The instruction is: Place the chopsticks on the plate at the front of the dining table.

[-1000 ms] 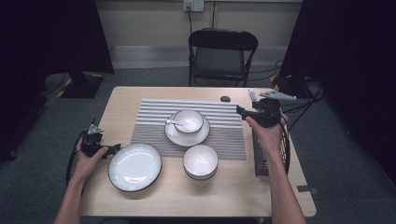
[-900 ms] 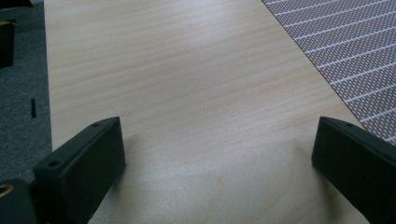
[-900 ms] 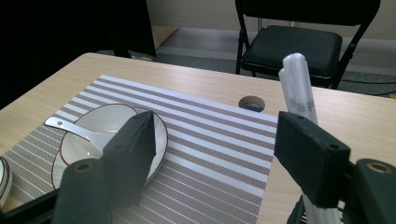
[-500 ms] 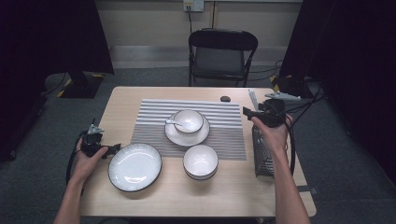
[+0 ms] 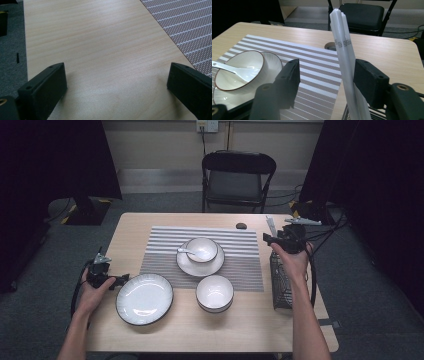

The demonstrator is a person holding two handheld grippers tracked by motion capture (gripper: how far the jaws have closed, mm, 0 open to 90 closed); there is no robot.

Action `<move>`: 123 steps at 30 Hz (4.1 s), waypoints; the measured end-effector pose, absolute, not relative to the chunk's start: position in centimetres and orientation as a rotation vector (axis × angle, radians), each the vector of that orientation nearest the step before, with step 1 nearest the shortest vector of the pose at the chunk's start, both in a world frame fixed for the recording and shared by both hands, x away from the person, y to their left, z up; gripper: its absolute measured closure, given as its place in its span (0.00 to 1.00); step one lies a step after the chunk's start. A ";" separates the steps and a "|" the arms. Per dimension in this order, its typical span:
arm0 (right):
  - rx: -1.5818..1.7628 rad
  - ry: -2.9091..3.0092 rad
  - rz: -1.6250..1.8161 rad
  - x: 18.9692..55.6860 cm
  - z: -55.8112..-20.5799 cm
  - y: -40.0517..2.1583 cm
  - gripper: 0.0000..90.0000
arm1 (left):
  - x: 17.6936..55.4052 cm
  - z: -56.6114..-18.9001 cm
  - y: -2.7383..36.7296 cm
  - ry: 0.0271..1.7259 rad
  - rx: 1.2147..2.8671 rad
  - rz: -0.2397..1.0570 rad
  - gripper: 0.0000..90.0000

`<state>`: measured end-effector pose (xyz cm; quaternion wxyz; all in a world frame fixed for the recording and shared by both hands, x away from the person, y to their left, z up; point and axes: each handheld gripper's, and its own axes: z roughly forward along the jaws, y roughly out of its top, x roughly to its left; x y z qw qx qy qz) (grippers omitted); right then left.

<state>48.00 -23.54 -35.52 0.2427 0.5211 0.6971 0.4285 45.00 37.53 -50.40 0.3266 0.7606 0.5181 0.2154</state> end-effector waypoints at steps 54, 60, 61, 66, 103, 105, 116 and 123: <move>1.400 2.002 1.018 46.2 -36.0 -23.6 0.87 | 45.0 -50.4 37.5 1.358 1.993 0.565 0.02; 1.374 1.938 1.069 45.7 -35.2 -23.9 0.88 | 45.0 -50.4 37.5 1.358 1.992 0.565 0.02; 1.371 1.913 1.077 45.6 -35.1 -24.2 0.88 | 45.0 -50.4 37.5 1.358 1.993 0.565 0.02; 1.359 1.880 1.107 45.3 -34.7 -24.5 0.90 | 45.0 -50.4 37.5 1.358 1.993 0.565 0.02; 1.345 1.836 1.115 44.9 -34.8 -24.8 0.94 | 45.0 -50.4 37.5 1.358 1.992 0.565 0.02; 1.342 1.830 1.122 44.8 -34.8 -24.8 0.94 | 45.0 -50.4 37.5 1.358 1.993 0.566 0.02; 1.320 1.799 1.208 44.5 -34.0 -25.0 0.94 | 45.0 -50.4 37.5 1.359 1.992 0.566 0.02; 1.319 1.772 1.232 44.5 -33.4 -25.2 0.94 | 45.0 -50.4 37.5 1.358 1.992 0.565 0.02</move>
